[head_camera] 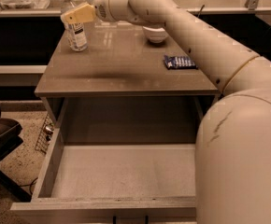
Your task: Place blue plastic bottle into top drawer
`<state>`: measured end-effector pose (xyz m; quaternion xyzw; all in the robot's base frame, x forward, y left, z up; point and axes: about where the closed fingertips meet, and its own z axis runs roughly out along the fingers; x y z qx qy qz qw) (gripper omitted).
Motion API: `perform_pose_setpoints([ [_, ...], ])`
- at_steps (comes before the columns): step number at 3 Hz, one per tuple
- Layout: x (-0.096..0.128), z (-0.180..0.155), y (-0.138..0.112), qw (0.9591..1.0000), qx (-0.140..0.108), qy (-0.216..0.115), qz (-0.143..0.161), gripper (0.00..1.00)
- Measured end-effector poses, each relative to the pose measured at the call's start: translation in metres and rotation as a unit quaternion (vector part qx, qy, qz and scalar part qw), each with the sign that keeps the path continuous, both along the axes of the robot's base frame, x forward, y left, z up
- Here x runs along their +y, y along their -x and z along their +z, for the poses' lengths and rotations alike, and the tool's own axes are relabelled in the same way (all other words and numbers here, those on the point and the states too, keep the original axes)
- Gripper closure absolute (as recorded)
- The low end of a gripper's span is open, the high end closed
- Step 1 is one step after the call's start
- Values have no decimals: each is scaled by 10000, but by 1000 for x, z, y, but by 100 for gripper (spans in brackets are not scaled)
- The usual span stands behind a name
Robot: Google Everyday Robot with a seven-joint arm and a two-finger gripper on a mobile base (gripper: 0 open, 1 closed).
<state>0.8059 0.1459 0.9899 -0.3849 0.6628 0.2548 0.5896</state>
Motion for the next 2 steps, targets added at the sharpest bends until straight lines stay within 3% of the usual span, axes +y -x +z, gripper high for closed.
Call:
perform_pose_setpoints([
  [2, 33, -32, -53, 9998, -121, -81, -157, 0],
])
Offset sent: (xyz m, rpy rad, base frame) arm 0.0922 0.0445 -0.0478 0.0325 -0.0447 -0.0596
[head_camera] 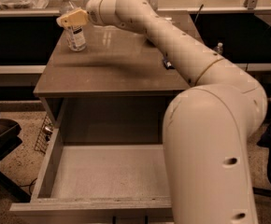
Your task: Place blue plastic bottle into top drawer
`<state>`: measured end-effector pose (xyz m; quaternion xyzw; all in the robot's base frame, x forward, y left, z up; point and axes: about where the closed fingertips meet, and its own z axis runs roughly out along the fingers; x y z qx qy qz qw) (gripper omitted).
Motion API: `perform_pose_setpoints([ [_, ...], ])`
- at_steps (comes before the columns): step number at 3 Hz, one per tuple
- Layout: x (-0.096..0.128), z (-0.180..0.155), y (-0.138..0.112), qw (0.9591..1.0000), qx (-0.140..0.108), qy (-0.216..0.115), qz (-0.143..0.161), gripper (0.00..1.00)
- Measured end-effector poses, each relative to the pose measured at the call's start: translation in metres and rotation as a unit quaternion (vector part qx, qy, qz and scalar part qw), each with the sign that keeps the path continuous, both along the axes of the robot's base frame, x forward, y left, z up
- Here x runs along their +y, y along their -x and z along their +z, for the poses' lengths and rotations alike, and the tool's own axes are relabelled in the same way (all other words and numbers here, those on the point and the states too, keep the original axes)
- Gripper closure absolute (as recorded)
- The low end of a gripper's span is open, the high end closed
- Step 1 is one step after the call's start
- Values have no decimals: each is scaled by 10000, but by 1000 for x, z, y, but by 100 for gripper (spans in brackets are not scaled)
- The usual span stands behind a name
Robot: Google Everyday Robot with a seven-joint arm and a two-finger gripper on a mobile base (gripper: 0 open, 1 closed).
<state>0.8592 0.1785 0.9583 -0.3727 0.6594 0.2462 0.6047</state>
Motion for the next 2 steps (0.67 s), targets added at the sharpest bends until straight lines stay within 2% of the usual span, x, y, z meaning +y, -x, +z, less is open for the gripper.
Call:
perform_pose_setpoints([
  [2, 17, -20, -29, 9999, 48, -157, 29, 0],
])
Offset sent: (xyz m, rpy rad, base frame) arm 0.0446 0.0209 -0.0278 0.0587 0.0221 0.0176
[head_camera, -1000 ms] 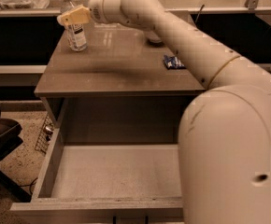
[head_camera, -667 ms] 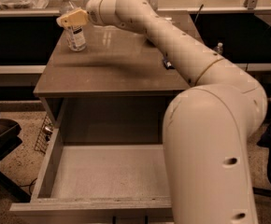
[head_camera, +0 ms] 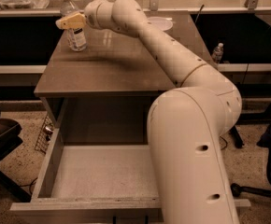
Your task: Place blue plastic bottle into top drawer
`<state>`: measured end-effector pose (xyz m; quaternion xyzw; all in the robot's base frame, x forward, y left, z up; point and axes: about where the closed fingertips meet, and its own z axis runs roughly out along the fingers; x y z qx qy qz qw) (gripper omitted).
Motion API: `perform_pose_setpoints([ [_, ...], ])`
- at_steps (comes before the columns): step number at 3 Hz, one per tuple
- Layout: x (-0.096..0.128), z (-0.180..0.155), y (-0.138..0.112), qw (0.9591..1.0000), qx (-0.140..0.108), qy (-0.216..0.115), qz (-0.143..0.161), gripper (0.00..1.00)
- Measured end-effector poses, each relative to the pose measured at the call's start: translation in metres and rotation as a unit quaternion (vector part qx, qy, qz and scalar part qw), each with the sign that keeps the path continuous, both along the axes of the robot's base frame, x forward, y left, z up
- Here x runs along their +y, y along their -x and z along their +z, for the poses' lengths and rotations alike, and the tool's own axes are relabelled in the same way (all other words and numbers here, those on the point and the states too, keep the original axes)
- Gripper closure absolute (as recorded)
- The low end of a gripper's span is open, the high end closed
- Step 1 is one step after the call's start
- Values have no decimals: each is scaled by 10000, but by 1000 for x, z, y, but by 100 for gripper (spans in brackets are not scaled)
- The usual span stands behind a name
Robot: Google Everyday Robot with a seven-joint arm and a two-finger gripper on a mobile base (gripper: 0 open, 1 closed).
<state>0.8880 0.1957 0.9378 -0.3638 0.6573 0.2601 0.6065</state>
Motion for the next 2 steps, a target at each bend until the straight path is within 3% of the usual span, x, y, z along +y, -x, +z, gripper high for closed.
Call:
perform_pose_setpoints([
  [1, 8, -4, -3, 9999, 19, -131, 105, 15],
  [2, 15, -7, -3, 9994, 80, -274, 205, 38],
])
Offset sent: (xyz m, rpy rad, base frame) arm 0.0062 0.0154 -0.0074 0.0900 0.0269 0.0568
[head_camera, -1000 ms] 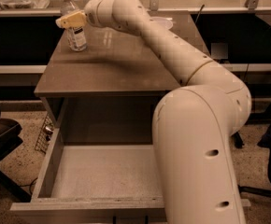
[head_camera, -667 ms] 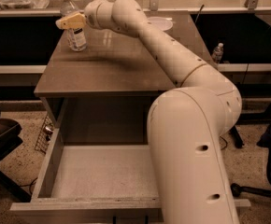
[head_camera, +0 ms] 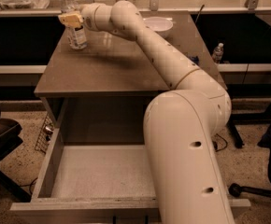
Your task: Place blue plastic bottle into top drawer
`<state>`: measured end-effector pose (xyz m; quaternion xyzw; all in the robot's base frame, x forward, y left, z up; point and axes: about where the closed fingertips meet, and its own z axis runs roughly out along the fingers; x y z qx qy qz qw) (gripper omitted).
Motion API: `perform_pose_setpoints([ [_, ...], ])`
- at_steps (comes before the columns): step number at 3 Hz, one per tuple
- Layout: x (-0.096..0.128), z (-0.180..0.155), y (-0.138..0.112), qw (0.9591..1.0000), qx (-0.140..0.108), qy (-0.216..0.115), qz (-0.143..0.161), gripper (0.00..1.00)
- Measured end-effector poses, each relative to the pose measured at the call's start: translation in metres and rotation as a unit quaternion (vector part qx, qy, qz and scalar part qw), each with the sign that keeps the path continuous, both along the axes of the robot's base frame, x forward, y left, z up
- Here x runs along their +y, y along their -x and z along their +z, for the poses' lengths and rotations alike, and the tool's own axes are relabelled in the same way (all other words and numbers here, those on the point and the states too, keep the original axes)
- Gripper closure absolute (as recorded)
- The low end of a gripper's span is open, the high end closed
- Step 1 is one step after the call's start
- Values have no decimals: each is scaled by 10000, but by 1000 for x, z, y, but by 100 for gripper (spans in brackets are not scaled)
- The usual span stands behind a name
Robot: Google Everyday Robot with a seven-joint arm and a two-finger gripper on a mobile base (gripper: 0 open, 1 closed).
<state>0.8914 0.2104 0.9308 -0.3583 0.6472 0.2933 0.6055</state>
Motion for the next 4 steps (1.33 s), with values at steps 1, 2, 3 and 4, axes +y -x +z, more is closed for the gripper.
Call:
perform_pose_setpoints([
  [1, 5, -2, 1, 10000, 20, -24, 39, 69],
  [2, 8, -3, 1, 10000, 27, -23, 55, 93],
  [3, 10, -4, 2, 10000, 33, -23, 68, 100],
  [4, 11, 10, -1, 9999, -15, -74, 136, 100],
])
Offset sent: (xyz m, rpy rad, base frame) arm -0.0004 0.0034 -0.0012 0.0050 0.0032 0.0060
